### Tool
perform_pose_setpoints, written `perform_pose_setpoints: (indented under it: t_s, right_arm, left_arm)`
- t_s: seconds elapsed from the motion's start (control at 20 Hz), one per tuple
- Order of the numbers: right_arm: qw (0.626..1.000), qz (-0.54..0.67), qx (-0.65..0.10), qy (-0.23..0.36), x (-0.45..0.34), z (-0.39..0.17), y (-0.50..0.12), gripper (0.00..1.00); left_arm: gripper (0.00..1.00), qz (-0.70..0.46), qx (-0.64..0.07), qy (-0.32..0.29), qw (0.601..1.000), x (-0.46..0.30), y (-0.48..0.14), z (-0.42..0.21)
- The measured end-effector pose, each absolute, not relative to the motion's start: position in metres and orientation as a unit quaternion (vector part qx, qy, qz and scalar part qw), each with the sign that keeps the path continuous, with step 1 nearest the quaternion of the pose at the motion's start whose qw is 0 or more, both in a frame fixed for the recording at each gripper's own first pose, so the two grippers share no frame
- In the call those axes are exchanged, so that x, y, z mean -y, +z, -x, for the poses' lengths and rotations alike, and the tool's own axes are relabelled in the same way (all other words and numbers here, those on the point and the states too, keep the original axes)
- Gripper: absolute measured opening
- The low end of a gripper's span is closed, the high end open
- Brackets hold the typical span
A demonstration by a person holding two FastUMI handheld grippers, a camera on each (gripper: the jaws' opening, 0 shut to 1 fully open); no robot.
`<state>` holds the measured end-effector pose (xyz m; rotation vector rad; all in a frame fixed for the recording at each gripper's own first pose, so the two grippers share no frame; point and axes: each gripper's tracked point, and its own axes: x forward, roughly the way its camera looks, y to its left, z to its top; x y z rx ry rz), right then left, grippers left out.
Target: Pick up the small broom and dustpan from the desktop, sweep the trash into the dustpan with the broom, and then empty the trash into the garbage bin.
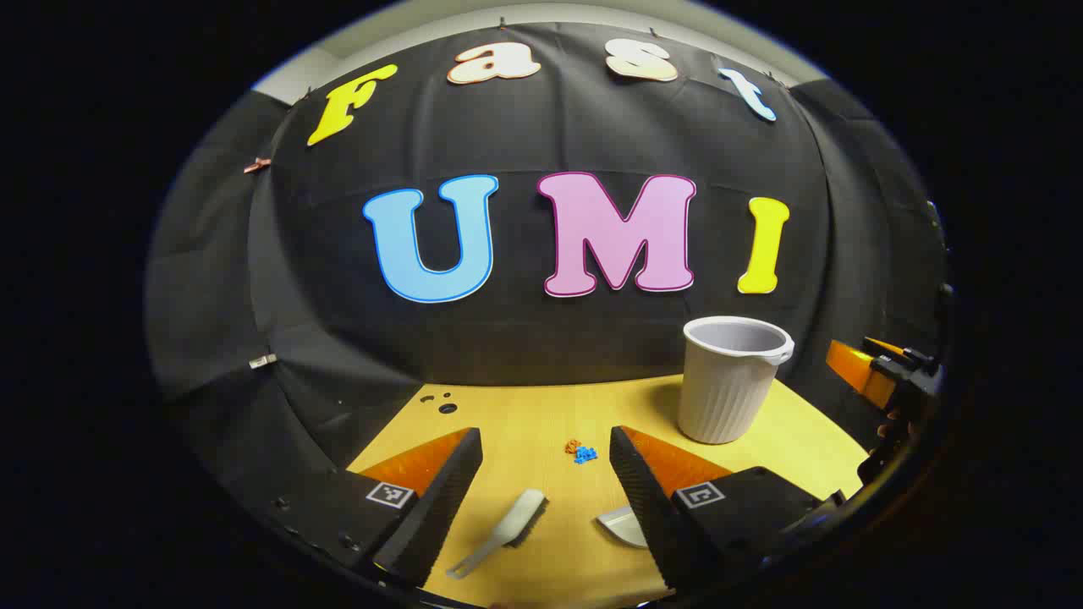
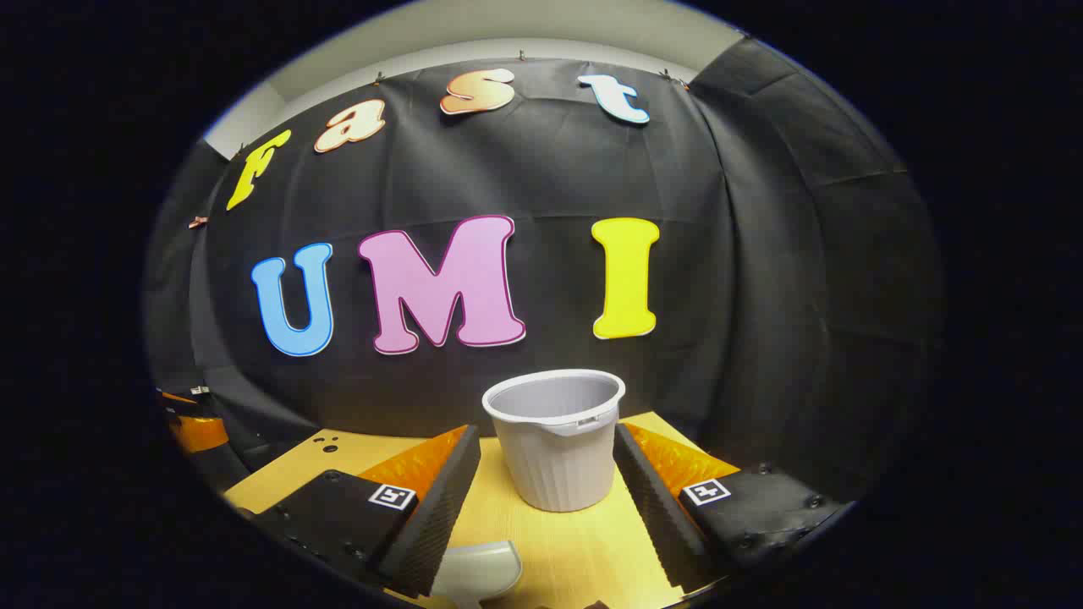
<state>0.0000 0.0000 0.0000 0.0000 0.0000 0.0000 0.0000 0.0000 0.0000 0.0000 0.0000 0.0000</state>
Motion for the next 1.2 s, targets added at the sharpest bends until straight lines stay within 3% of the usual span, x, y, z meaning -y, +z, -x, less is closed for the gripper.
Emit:
perform_pose_setpoints:
  t_s: [0.3,0.75,1.2]
  right_arm:
    - [0.999,0.005,-0.034,-0.006,-0.03,0.011,-0.014,0.99]
    - [0.996,0.031,-0.087,0.012,-0.11,0.033,-0.033,0.99]
    - [0.984,0.031,-0.172,0.025,-0.133,0.051,-0.083,0.99]
  left_arm:
    - [0.98,0.027,-0.029,-0.024,0.999,-0.022,-0.024,-0.012]
    - [0.98,0.033,-0.012,-0.038,0.999,-0.076,-0.037,-0.017]
    - [0.97,0.021,-0.076,-0.062,0.995,-0.094,-0.086,-0.022]
